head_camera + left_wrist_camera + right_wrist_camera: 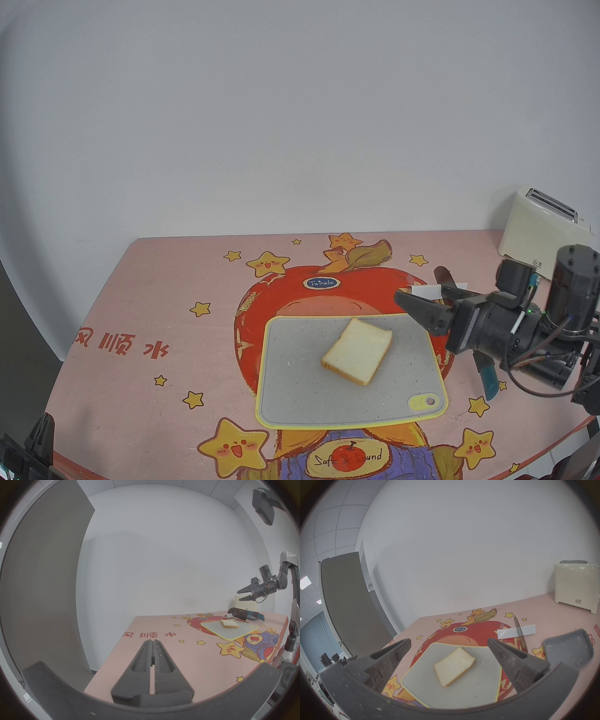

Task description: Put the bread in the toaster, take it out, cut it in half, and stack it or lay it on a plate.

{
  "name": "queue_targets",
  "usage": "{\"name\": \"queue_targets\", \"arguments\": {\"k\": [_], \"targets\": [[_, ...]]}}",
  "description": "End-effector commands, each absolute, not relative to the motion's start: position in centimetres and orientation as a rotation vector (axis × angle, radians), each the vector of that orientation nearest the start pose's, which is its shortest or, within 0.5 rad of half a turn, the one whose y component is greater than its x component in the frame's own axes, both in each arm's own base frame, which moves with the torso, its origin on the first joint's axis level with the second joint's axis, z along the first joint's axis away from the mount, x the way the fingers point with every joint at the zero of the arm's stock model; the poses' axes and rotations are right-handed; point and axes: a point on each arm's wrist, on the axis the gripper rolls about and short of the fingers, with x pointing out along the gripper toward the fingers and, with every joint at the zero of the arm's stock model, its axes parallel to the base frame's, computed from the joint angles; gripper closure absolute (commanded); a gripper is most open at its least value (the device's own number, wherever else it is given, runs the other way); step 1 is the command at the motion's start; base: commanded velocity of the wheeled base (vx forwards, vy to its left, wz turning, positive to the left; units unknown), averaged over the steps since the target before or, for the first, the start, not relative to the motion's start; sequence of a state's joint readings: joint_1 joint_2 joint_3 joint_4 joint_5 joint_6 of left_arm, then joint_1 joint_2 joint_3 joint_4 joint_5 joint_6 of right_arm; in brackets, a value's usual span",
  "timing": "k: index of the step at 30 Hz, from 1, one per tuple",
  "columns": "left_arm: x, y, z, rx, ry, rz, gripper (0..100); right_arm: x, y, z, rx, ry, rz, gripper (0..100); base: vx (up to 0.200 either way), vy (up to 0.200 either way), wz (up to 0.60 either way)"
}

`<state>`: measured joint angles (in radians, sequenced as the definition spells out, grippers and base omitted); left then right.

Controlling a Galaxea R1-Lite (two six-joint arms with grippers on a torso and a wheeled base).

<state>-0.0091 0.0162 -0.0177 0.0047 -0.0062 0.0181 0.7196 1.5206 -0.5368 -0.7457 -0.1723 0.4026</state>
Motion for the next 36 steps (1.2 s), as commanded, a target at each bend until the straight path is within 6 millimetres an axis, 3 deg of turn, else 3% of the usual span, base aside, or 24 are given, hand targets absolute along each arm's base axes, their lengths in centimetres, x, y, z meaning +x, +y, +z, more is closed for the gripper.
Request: {"name": "queue_targets", "arguments": {"k": [1,2,3,6,12,22,29,36], "targets": [[-2.2,0.0,7.6,0.018,0.020,-0.016,100,23.3,18.3,15.4,0.265,0.373,0.449,0,0.000,0.000,0.00],[-2.2,0.0,7.6,0.018,0.020,-0.016,100,23.9,18.5,15.3,0.266,0.375,0.442,0,0.000,0.000,0.00],[-2.2,0.0,7.6,0.018,0.020,-0.016,100,24.8,18.7,15.2,0.270,0.375,0.431,100,0.000,0.000,0.00],[-2.2,0.0,7.6,0.018,0.020,-0.016,100,26.8,18.9,15.4,0.274,0.405,0.425,100,0.000,0.000,0.00],[-2.2,0.0,7.6,0.018,0.021,-0.016,100,28.0,18.9,16.0,0.247,0.485,0.394,100,0.000,0.000,0.00],[-2.2,0.0,7.6,0.018,0.021,-0.016,100,27.7,19.1,14.1,0.231,0.604,0.365,100,0.000,0.000,0.00],[-2.2,0.0,7.6,0.018,0.020,-0.016,100,27.6,20.7,11.6,0.190,0.665,0.372,100,0.000,0.000,0.00],[-2.2,0.0,7.6,0.018,0.021,-0.016,100,27.6,20.8,11.2,0.188,0.681,0.367,100,0.000,0.000,0.00]]}}
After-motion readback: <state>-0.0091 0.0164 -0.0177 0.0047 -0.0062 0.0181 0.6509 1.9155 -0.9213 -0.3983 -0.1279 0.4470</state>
